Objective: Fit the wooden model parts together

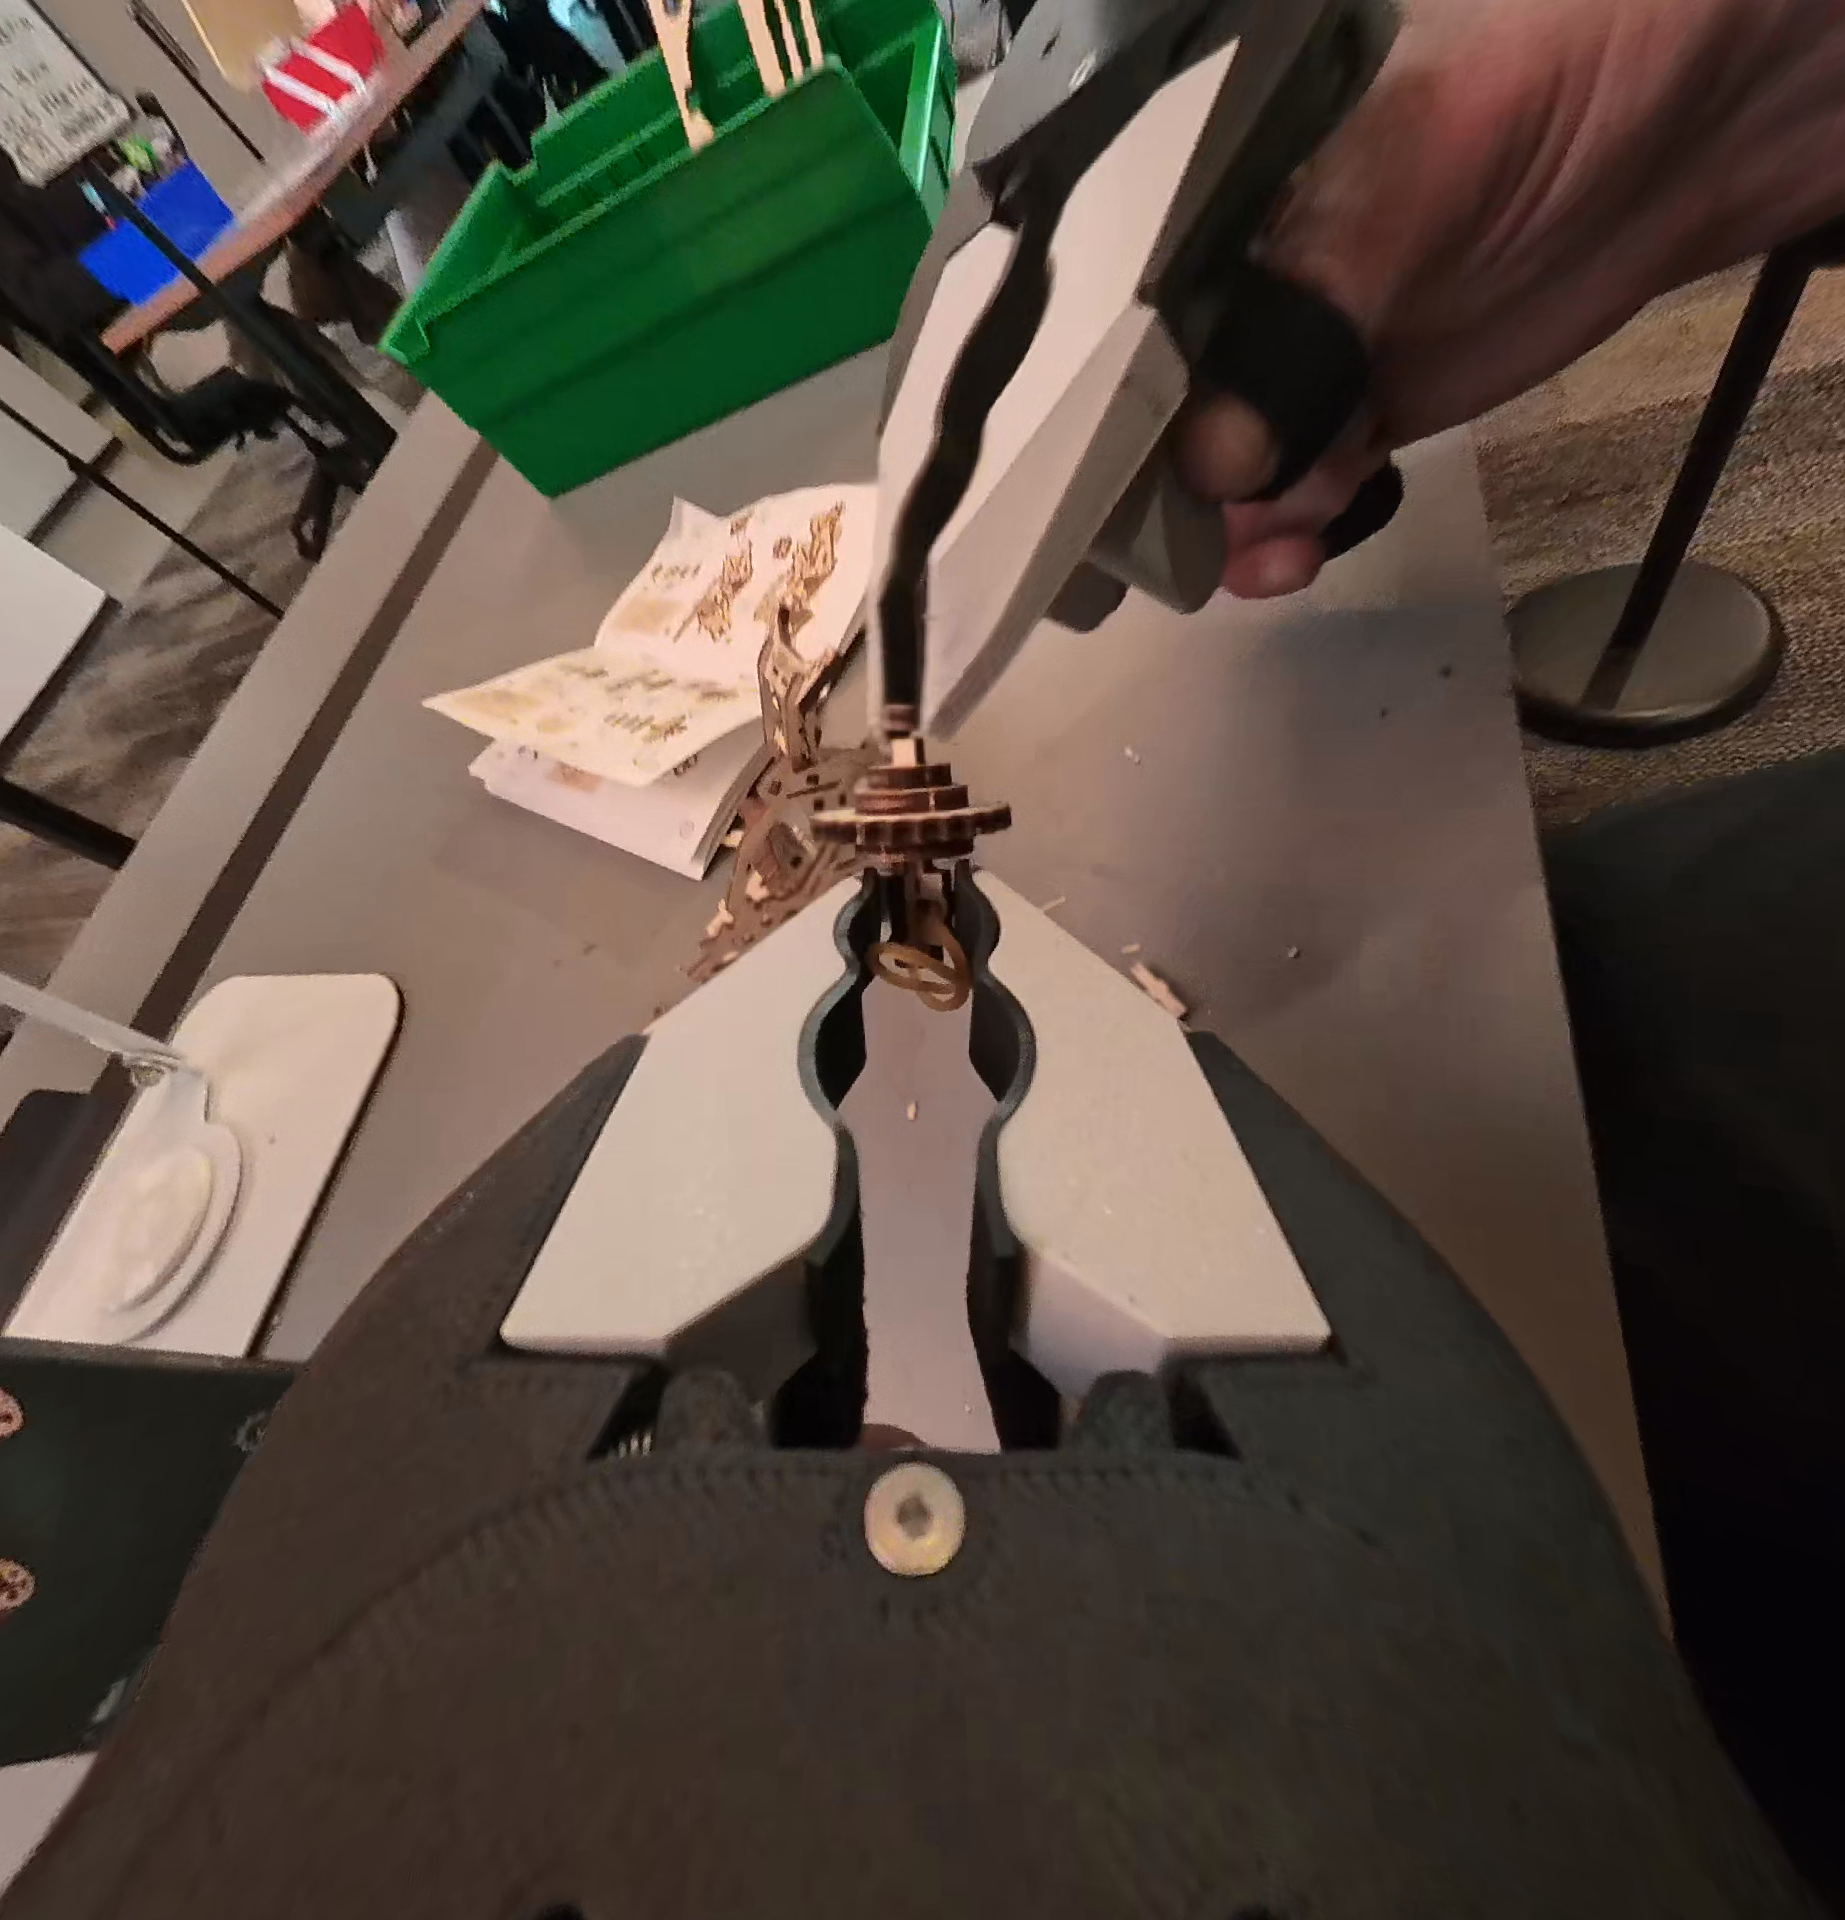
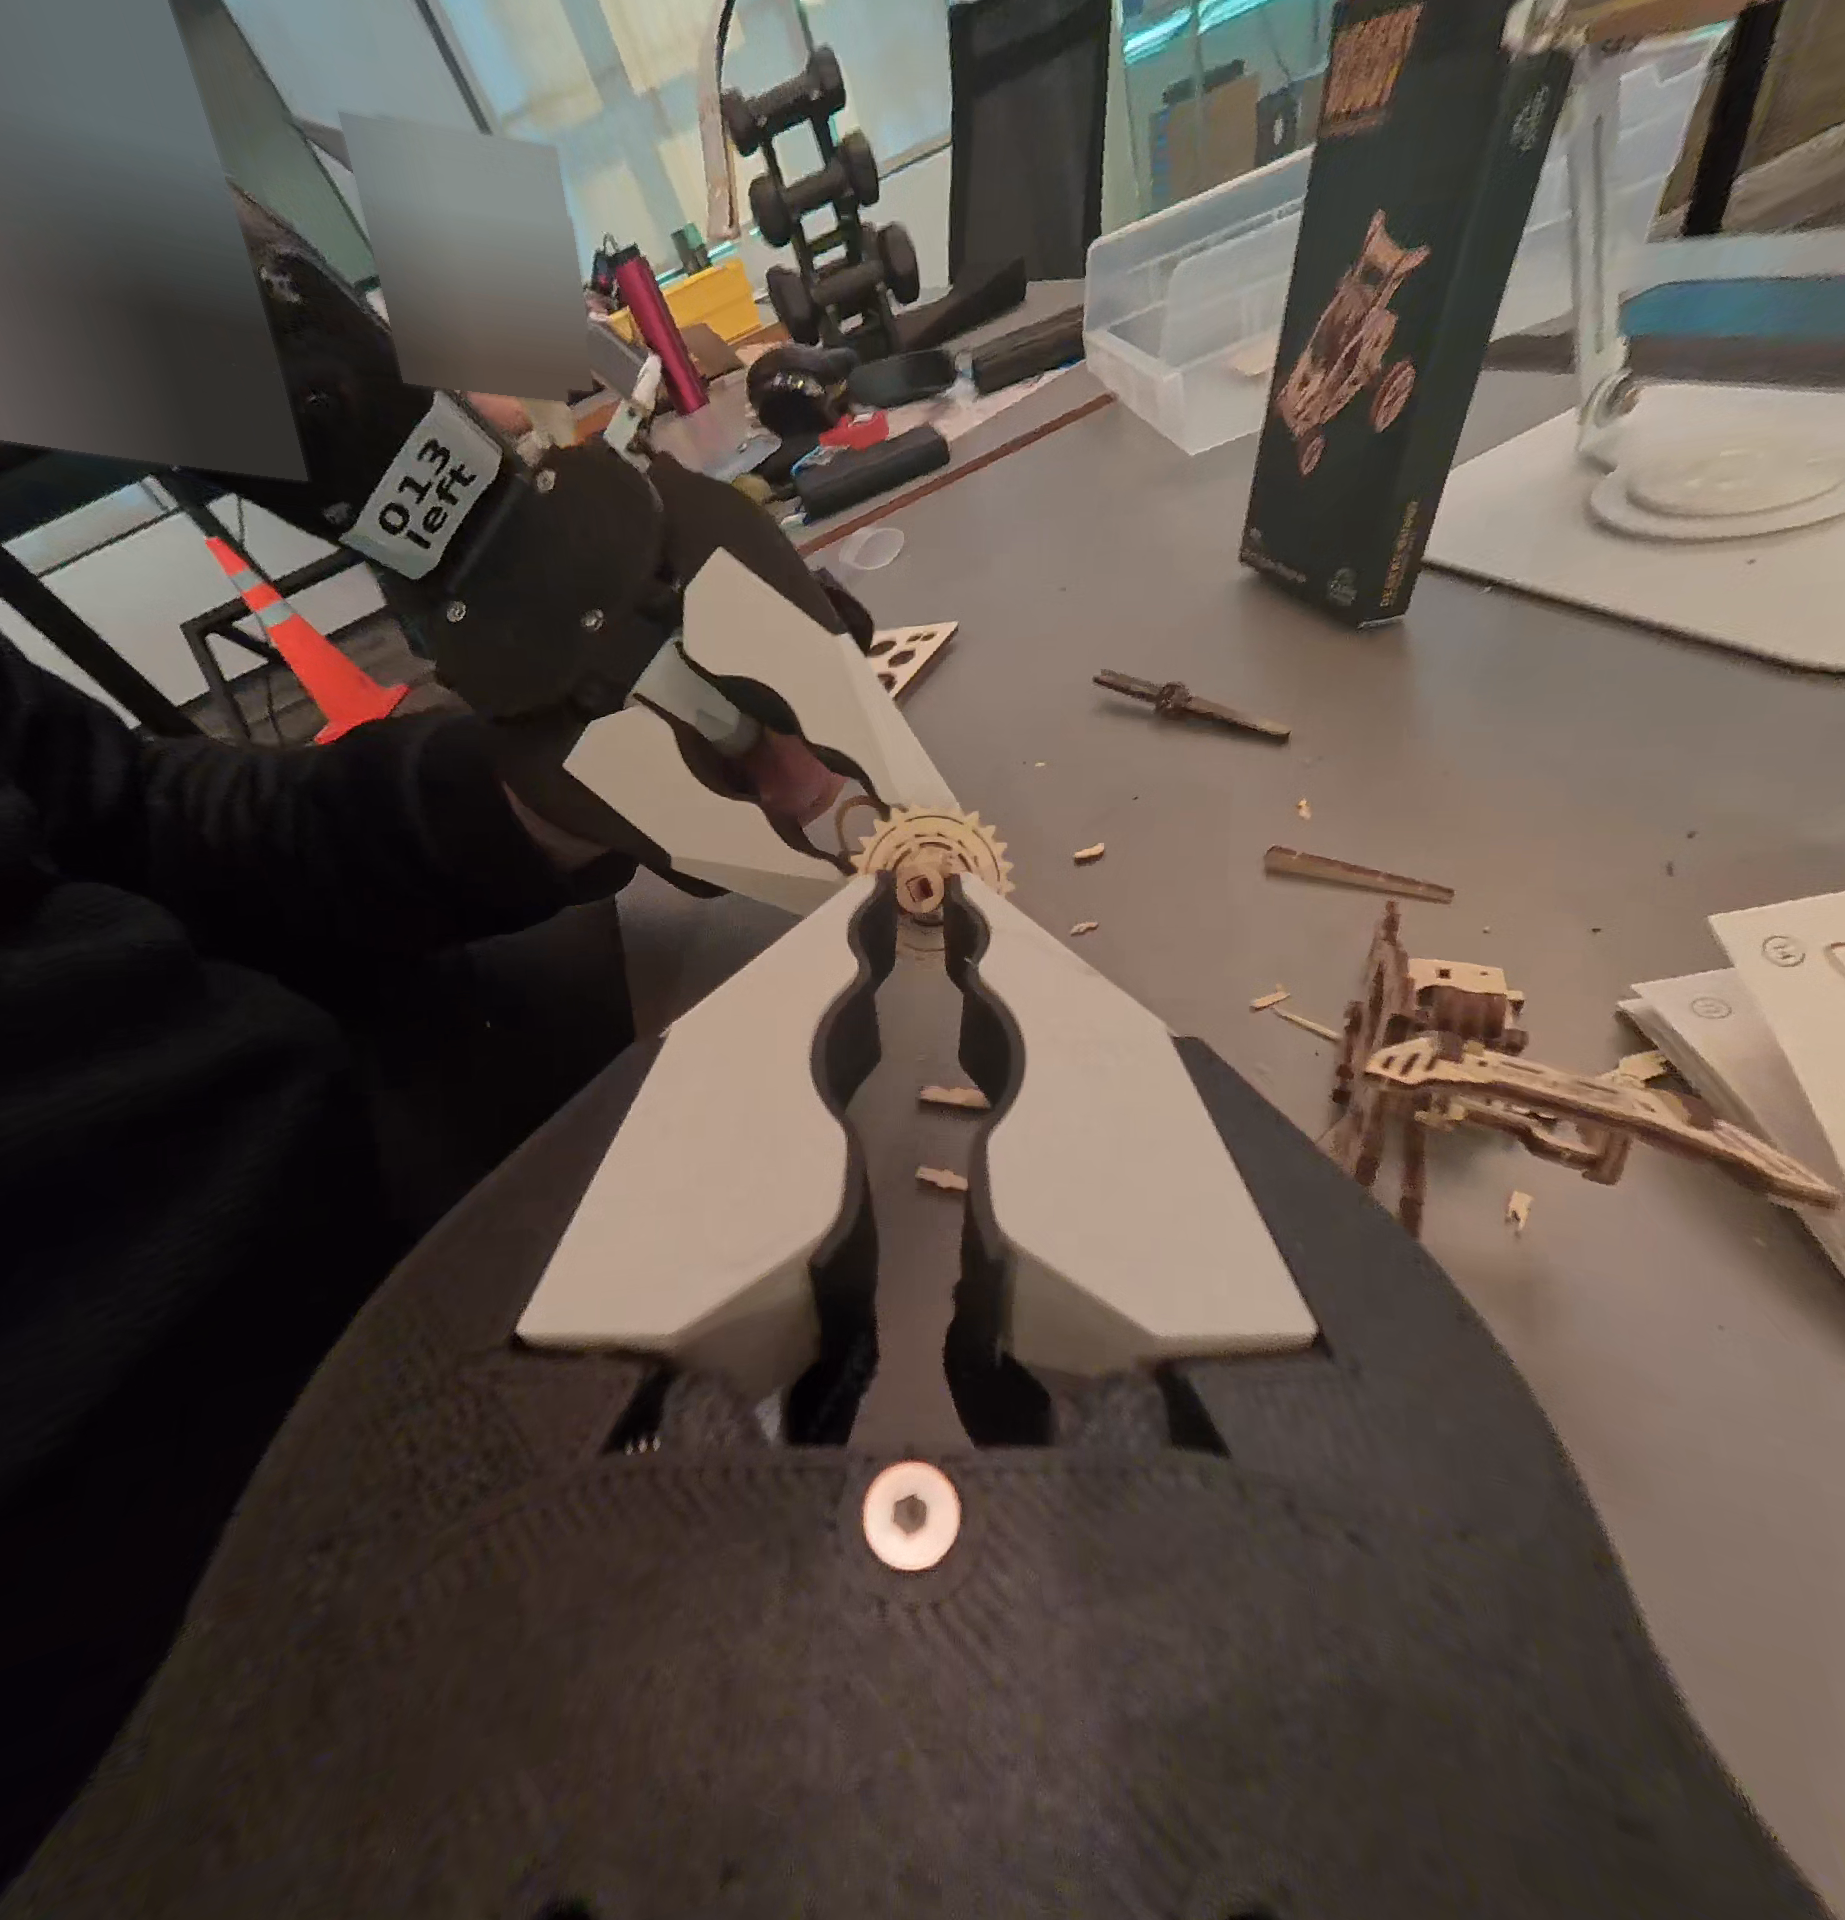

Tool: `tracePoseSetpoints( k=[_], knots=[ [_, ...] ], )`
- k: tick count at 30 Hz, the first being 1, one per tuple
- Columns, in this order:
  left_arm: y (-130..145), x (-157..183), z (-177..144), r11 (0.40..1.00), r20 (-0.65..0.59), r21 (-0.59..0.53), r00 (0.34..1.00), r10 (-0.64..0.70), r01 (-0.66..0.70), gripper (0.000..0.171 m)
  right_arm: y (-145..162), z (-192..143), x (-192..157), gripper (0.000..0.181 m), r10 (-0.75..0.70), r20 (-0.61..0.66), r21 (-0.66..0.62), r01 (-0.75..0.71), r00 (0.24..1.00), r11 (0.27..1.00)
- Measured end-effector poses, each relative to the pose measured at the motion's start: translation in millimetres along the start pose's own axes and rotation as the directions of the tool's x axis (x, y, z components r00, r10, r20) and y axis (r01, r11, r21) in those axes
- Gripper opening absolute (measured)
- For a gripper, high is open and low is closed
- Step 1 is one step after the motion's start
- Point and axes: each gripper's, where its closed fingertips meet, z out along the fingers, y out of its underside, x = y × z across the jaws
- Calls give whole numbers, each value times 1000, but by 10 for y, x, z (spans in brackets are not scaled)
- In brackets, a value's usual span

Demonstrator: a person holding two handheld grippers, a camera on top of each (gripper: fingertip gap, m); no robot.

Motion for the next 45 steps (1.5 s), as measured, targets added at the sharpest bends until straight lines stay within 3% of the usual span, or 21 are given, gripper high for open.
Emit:
tracePoseSetpoints(
  k=[17,32,38,41,45],
  knots=[
    [-150,35,-25,998,-38,55,999,2,0,11,-98,-77,-105,6,-102,27,2,102,994,995],
    [-232,-33,-70,993,30,43,993,110,-112,11,-180,-96,-107,7,42,66,29,-44,997,999],
    [-315,-34,-103,990,32,105,995,95,-98,11,-249,-130,-151,7,66,109,55,-72,992,996],
    [-398,-54,-123,986,29,163,999,43,-47,11,-275,-117,-148,19,54,88,37,-57,995,998],
    [-444,-92,-133,974,22,225,999,-25,20,11,-341,-120,-161,14,26,66,37,-29,997,999]
  ],
)
